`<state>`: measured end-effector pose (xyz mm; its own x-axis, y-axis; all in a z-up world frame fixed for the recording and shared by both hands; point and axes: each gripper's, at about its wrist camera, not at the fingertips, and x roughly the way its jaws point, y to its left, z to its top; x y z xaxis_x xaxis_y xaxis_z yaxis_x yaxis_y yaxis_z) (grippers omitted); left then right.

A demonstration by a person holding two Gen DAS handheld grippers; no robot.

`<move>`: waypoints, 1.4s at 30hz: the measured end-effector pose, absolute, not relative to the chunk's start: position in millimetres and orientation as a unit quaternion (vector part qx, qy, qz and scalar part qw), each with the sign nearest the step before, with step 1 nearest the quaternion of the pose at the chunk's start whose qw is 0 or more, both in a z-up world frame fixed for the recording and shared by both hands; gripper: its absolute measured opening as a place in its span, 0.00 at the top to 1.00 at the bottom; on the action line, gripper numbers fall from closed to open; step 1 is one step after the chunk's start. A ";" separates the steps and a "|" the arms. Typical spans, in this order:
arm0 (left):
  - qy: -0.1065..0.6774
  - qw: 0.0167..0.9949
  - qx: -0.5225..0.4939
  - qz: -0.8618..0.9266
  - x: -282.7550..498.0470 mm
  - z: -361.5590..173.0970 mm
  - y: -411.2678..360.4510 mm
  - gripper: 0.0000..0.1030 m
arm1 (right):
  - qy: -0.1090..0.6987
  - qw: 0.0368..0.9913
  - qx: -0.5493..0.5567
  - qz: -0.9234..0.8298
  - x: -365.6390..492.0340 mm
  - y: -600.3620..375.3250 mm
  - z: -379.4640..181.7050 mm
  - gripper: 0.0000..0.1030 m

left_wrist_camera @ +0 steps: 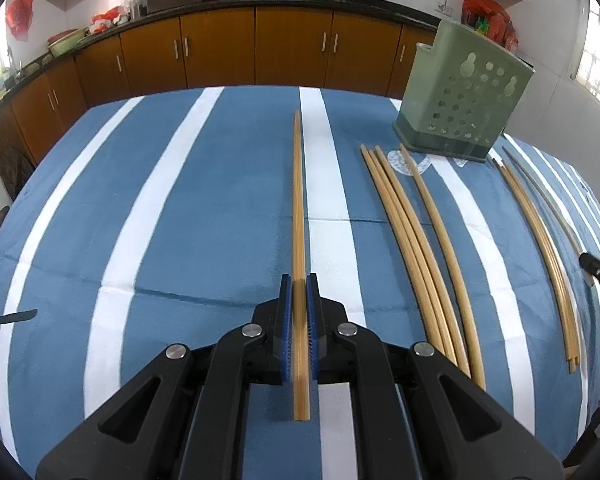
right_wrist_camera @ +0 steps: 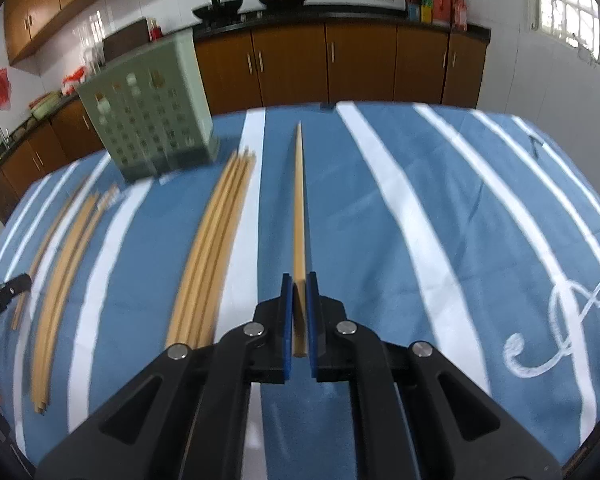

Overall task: Organize utensils
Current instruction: 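Lift both held chopsticks and carry them over the green holder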

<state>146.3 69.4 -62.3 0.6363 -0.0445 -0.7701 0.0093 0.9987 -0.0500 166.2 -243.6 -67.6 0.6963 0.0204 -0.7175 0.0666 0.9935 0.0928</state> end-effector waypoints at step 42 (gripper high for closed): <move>0.177 0.983 -0.046 -0.003 161.3 144.6 91.7 0.93 | 0.081 0.992 0.091 0.012 162.2 -259.5 175.1 0.93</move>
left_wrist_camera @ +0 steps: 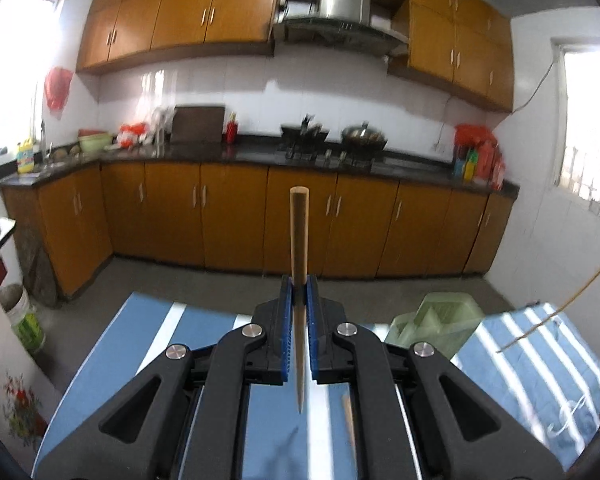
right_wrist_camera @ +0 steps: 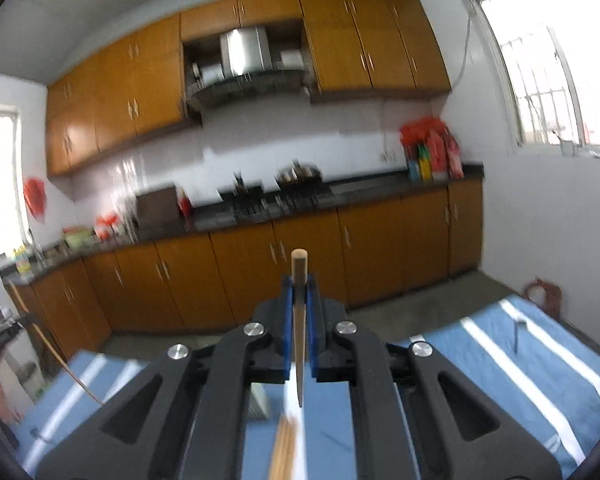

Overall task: Organize utensils
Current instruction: 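Lift both held chopsticks and carry them over the green holder, then lower the chopsticks into the green holder and open both tools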

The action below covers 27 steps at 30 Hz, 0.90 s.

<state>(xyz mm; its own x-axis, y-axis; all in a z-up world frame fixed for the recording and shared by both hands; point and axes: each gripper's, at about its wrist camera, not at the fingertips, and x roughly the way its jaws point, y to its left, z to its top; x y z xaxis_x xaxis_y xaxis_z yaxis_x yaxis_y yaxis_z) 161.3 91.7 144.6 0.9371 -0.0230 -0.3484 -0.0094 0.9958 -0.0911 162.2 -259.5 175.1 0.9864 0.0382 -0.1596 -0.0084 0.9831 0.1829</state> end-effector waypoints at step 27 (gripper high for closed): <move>0.174 0.976 -0.089 -0.092 231.9 113.2 -2.5 0.93 | 0.165 0.979 0.073 0.091 259.6 -193.1 140.7 0.91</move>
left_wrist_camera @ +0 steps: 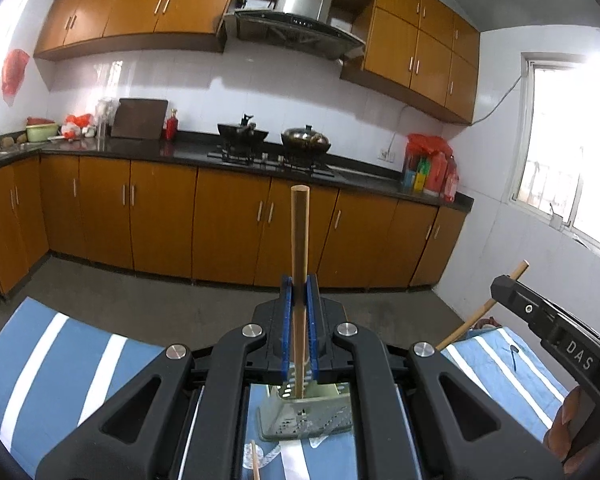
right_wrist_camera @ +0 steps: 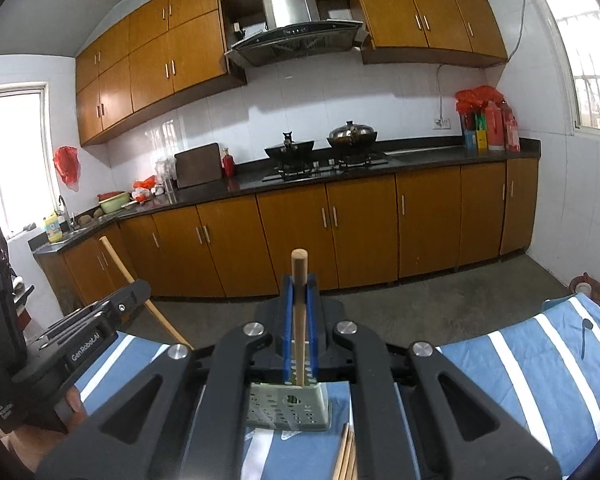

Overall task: Organize utensils
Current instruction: 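Lower the chopsticks into the green holder and open both tools, then move both open tools back down to the chopsticks on the table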

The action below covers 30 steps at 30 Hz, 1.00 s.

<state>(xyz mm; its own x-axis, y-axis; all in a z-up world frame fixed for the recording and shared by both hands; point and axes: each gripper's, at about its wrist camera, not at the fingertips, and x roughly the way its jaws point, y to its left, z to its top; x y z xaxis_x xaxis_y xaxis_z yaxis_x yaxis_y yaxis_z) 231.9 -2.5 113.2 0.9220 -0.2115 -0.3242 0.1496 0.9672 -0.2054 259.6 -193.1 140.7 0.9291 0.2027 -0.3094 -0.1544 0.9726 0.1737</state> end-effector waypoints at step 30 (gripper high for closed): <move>0.297 0.950 -0.093 -0.024 145.3 33.2 56.2 0.65 | 0.385 0.916 0.087 0.074 174.2 -219.5 -31.4 0.83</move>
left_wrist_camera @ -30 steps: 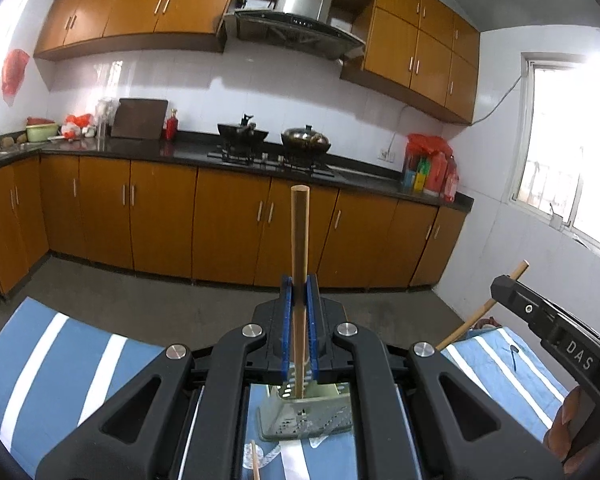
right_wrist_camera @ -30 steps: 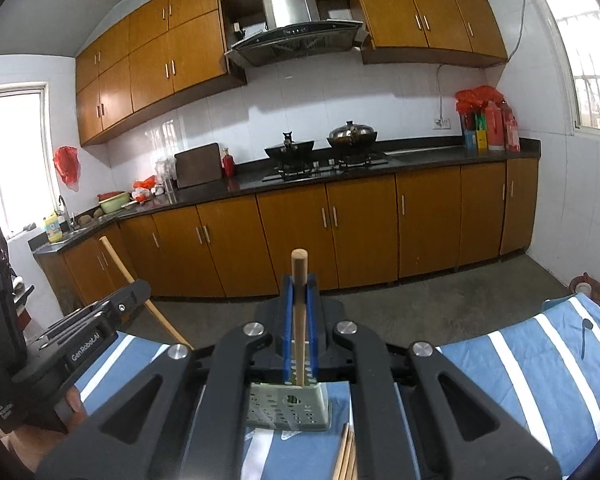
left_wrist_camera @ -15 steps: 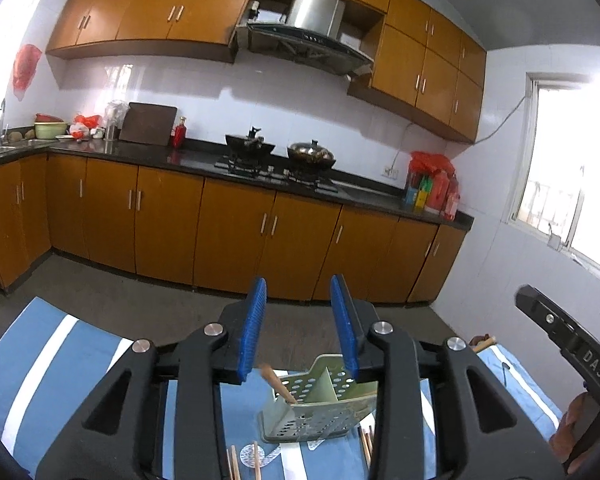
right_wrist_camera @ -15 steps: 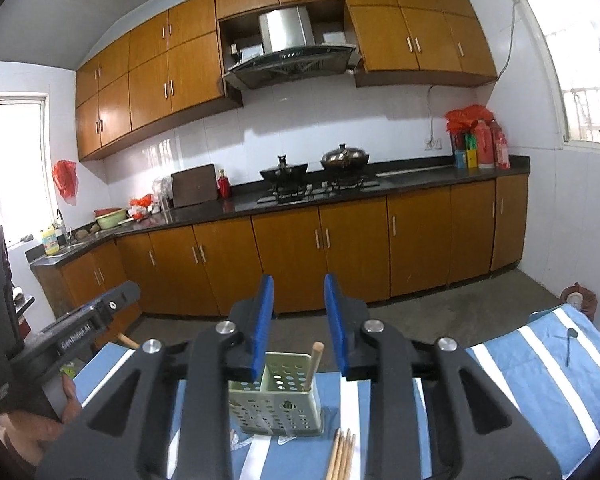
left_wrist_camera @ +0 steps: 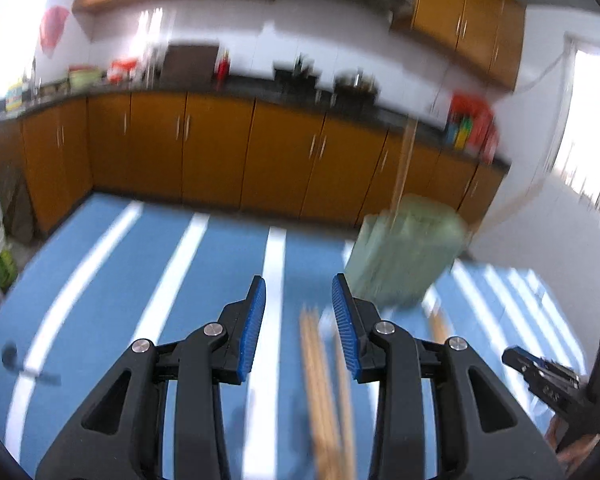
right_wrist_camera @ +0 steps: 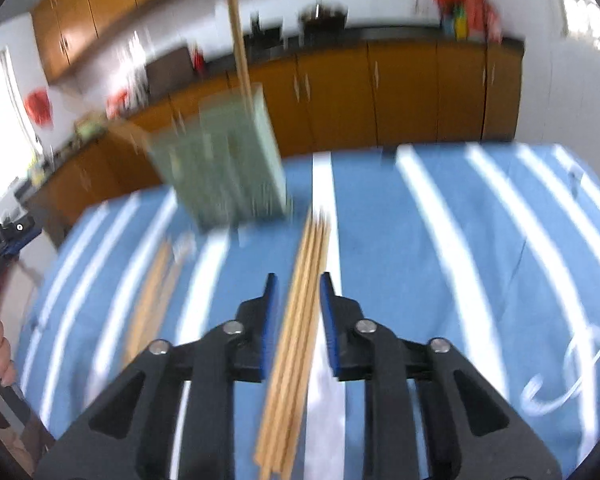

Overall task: Organize utensils
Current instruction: 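Move both open tools back down to the chopsticks on the table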

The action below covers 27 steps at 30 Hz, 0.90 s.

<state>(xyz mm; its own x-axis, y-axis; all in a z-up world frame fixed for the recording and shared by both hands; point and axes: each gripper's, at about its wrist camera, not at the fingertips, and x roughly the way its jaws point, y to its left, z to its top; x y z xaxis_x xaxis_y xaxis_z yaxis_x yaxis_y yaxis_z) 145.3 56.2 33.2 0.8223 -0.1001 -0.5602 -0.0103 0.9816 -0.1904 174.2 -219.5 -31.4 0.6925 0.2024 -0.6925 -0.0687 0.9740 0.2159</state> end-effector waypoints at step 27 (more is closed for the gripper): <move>0.406 0.908 -0.074 -0.080 112.9 -55.3 32.8 0.67 | 0.430 0.899 0.080 0.004 179.5 -222.1 -84.1 0.92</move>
<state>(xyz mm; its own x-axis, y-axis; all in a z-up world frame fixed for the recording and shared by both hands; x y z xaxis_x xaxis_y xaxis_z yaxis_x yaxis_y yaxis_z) 112.9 32.8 -55.3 0.6581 -0.2058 -0.7242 0.0855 0.9761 -0.1997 179.5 -222.1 -84.1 0.6293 0.0772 -0.7733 0.0612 0.9870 0.1483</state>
